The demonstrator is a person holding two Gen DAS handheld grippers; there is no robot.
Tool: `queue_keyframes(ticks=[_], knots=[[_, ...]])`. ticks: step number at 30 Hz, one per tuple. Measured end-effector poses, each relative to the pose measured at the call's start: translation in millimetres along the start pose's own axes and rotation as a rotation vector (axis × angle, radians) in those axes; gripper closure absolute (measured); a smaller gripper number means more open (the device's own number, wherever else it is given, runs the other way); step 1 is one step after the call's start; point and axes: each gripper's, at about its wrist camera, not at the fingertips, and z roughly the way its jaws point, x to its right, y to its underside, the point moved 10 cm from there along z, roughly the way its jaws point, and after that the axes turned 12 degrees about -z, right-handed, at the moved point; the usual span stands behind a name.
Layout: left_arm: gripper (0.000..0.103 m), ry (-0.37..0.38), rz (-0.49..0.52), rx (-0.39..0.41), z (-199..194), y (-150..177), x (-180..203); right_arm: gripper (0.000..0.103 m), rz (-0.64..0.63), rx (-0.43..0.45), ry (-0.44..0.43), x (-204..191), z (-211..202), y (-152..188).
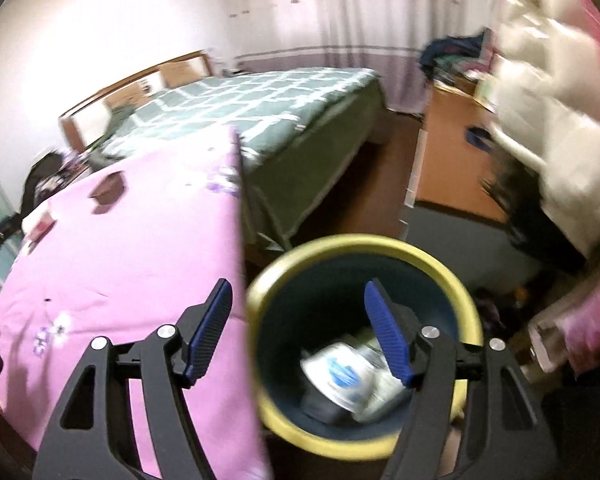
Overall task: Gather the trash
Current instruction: 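Grasp the brown plastic tray with the right gripper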
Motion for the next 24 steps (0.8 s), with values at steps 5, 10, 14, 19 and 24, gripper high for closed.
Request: queue_keyframes(ticks=[5, 10, 14, 19, 24], knots=[[0.01, -0.156, -0.067, 0.041, 6.1, -6.8, -86.7, 0.037, -0.089, 0.001, -0.094, -67.9, 21.7, -40.0], [0.01, -0.26, -0.148, 0.064, 5.9, -3.4, -143.9, 0.029, -0.16, 0.017, -0.157, -134.1, 42.0, -79.8], [0.009, -0.316, -0.219, 0.076, 2.4, -2.3, -176.1, 0.02, -0.206, 0.032, -0.224, -186.5, 64.7, -110.3], [0.009, -0.348, -0.3, 0.055, 2.4, 5.2, -204.8, 0.016, -0.227, 0.013, -0.269, -237.4, 107.6, -140.0], [0.009, -0.361, -0.317, 0.044, 9.2, 7.7, -206.2, 0.015, -0.232, -0.04, -0.247, -269.8, 162.6, -160.4]])
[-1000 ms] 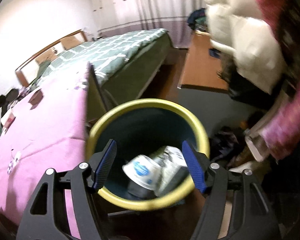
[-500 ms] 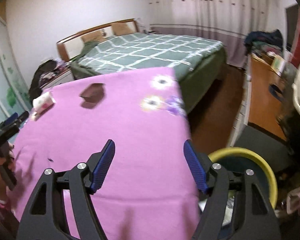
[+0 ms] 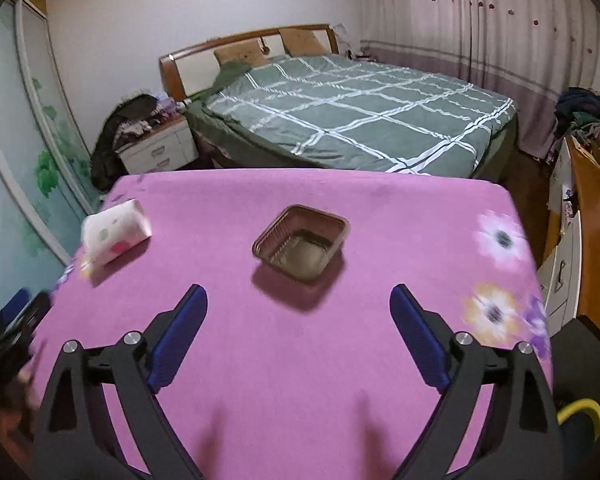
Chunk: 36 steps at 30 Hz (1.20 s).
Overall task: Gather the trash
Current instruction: 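Grasp the brown plastic tray with the right gripper, then carry the brown tray over the bin and open the right gripper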
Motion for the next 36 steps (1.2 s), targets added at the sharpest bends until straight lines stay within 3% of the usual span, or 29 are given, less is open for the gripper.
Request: queue_keyframes(ticks=[3, 11, 22, 23, 25, 27, 36], knots=[[0.009, -0.01, 0.019, 0.01, -2.5, 1.3, 4.1, 0.015, 0.04, -0.026, 0.004, 1.0, 27.0, -9.9], [0.009, -0.004, 0.022, 0.003, -5.8, 3.1, 8.3, 0.013, 0.079, -0.1, 0.112, 3.6, 73.5, -26.4], [0.008, 0.007, 0.024, -0.009, -4.0, 5.7, 13.5, 0.013, 0.098, -0.197, 0.18, 3.4, 108.5, -17.9], [0.008, 0.007, 0.023, -0.01, -3.7, 6.1, 13.7, 0.014, 0.102, -0.203, 0.185, 4.6, 110.3, -16.2], [0.008, 0.007, 0.021, -0.012, -3.1, 6.4, 13.5, 0.026, 0.116, -0.214, 0.185, 8.4, 113.6, -11.4], [0.008, 0.007, 0.022, -0.013, -3.2, 6.8, 14.2, 0.034, 0.111, -0.206, 0.195, 10.8, 110.3, -9.7], [0.008, 0.004, 0.043, -0.008, -3.1, 8.1, 18.1, 0.035, 0.087, -0.13, 0.168, 12.7, 51.5, 9.4]])
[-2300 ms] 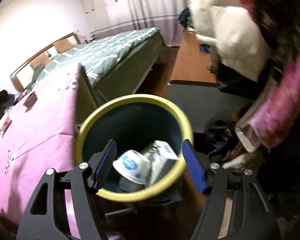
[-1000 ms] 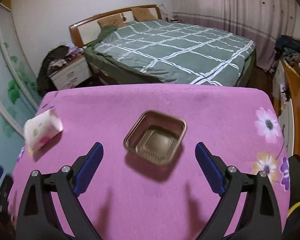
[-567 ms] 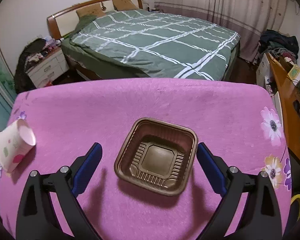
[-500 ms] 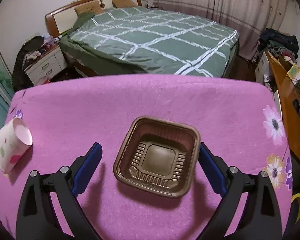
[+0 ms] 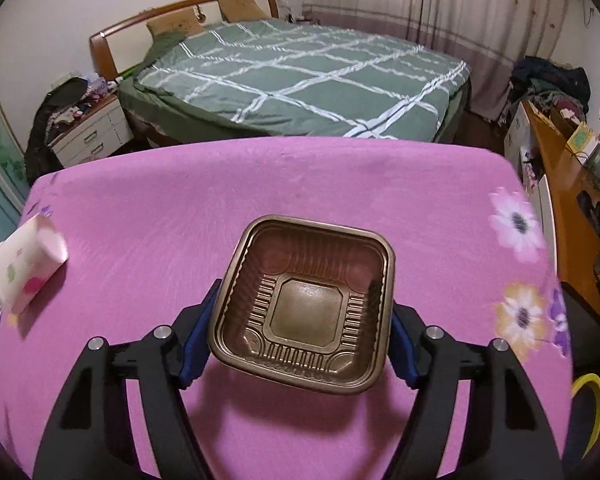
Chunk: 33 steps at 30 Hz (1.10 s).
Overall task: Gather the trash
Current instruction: 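Carry the brown tray over the bin and open the right gripper, then grasp the white paper cup with the left gripper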
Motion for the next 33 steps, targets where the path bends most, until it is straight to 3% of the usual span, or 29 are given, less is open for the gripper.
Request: queue_keyframes(ticks=[8, 12, 16, 21, 25, 28, 30, 33], knots=[[0.007, -0.003, 0.006, 0.009, -1.9, -0.5, 1.7, 0.035, 0.004, 0.058, -0.011, 37.9, -72.1, 58.2], [0.006, -0.003, 0.017, 0.014, -4.2, -0.9, 3.9, 0.034, 0.067, 0.08, 0.02, 84.3, -109.8, 99.9], [0.005, 0.01, 0.03, 0.003, -4.0, 0.8, 8.4, 0.034, 0.149, 0.075, 0.112, 150.4, -140.6, 147.5], [0.005, 0.042, 0.052, -0.028, -1.3, 4.9, 17.5, 0.034, 0.226, 0.012, 0.2, 212.4, -151.7, 208.4], [0.005, 0.059, 0.108, -0.02, -5.9, 0.3, 29.9, 0.034, 0.287, -0.023, 0.22, 241.1, -149.1, 242.3], [0.005, 0.079, 0.163, 0.003, -9.9, -12.5, 38.8, 0.031, 0.317, -0.042, 0.232, 253.3, -146.4, 257.6], [0.005, 0.097, 0.179, 0.007, -9.8, -22.7, 42.7, 0.019, 0.325, -0.028, 0.255, 260.0, -149.2, 261.4], [0.005, 0.15, 0.191, -0.021, -1.1, -37.8, 48.4, 0.019, 0.328, -0.019, 0.257, 262.4, -151.4, 261.2]])
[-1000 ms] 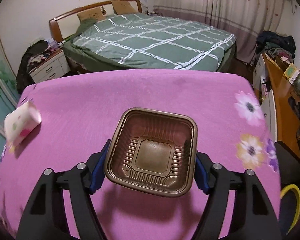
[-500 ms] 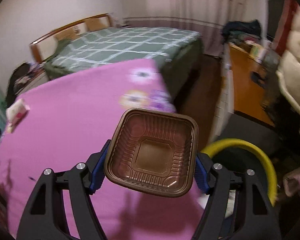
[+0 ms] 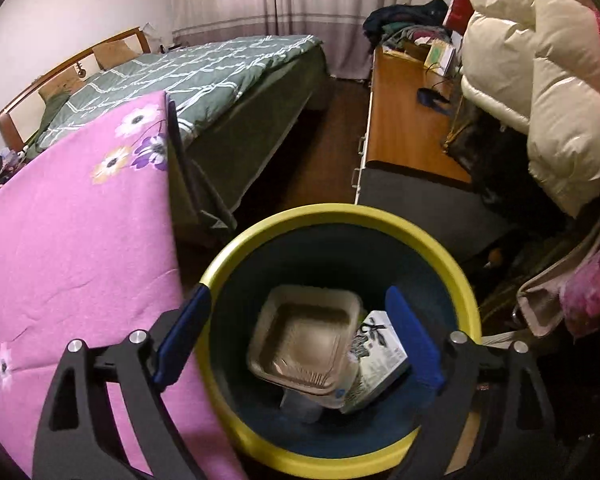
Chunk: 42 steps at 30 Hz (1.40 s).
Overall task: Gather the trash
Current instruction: 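Grasp the white paper cup with the left gripper, then carry the white paper cup over the bin and open the left gripper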
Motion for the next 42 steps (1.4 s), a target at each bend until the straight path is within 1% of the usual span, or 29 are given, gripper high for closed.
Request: queue_keyframes(ticks=[3, 5, 7, 10, 11, 12, 15, 17, 19, 21, 23, 25, 27, 29, 31, 32, 33, 36, 39, 42], knots=[[0.005, 0.028, 0.009, -0.031, 15.8, -9.4, -1.0, 0.019, 0.005, 0.003, -0.009, 0.9, 0.1, -3.1], [0.005, 0.053, 0.036, -0.065, 33.6, -15.4, 0.5, 0.019, 0.001, -0.001, -0.014, -0.1, 1.1, -5.0], [0.005, 0.06, 0.084, -0.088, 49.4, -20.8, 2.5, 0.019, 0.001, -0.005, -0.016, -1.3, 3.0, -7.3], [0.005, 0.075, 0.199, -0.138, 77.9, -27.2, 6.3, 0.019, -0.002, -0.013, -0.017, -2.1, 5.0, -9.3], [0.005, 0.087, 0.241, -0.167, 88.2, -30.2, 7.9, 0.019, -0.005, -0.016, -0.017, -2.0, 5.5, -9.6], [0.005, 0.097, 0.259, -0.189, 94.0, -31.9, 8.3, 0.019, -0.008, -0.021, -0.016, -2.1, 5.9, -9.9], [0.005, 0.164, 0.331, -0.322, 113.4, -32.8, 12.3, 0.019, -0.014, -0.031, -0.014, -2.1, 6.0, -11.5], [0.005, 0.163, 0.399, -0.386, 124.7, -31.5, 11.0, 0.019, -0.019, -0.037, -0.001, -0.6, 5.5, -13.7], [0.005, 0.166, 0.444, -0.479, 137.2, -25.3, 6.1, 0.019, -0.019, -0.042, 0.002, -0.4, 5.2, -15.7], [0.005, 0.146, 0.487, -0.54, 149.1, -20.8, -1.2, 0.018, -0.023, -0.046, 0.004, -1.7, 5.1, -17.9], [0.005, 0.133, 0.51, -0.571, 156.4, -17.3, -5.5, 0.018, -0.034, -0.048, 0.005, -4.8, 4.5, -20.2], [0.008, 0.139, 0.521, -0.6, 162.0, -14.2, -6.1, 0.018, -0.045, -0.055, -0.001, -9.4, 5.0, -21.5], [0.016, 0.145, 0.532, -0.627, 167.7, -10.7, -4.2, 0.018, -0.052, -0.064, -0.013, -14.2, 6.2, -21.2], [0.021, 0.153, 0.543, -0.65, 171.4, -3.4, -2.5, 0.018, -0.06, -0.07, -0.019, -17.4, 6.4, -20.6], [0.024, 0.139, 0.573, -0.667, 171.8, 4.1, -1.8, 0.018, -0.064, -0.07, -0.03, -20.2, 5.2, -20.3], [0.031, 0.136, 0.579, -0.675, 170.3, 7.3, -2.7, 0.018, -0.063, -0.069, -0.039, -21.3, 4.2, -20.0], [0.032, 0.134, 0.581, -0.68, 170.2, 8.9, -1.8, 0.018, -0.06, -0.067, -0.048, -22.2, 3.2, -19.8], [0.034, 0.139, 0.549, -0.662, 163.8, 5.8, 1.7, 0.018, -0.059, -0.055, -0.06, -21.3, -1.8, -18.9], [0.035, 0.14, 0.549, -0.644, 153.9, 7.5, 9.8, 0.018, -0.052, -0.044, -0.08, -19.4, -6.6, -16.3], [0.035, 0.162, 0.539, -0.606, 136.5, 8.8, 29.3, 0.018, -0.046, -0.029, -0.1, -15.8, -13.9, -11.5]])
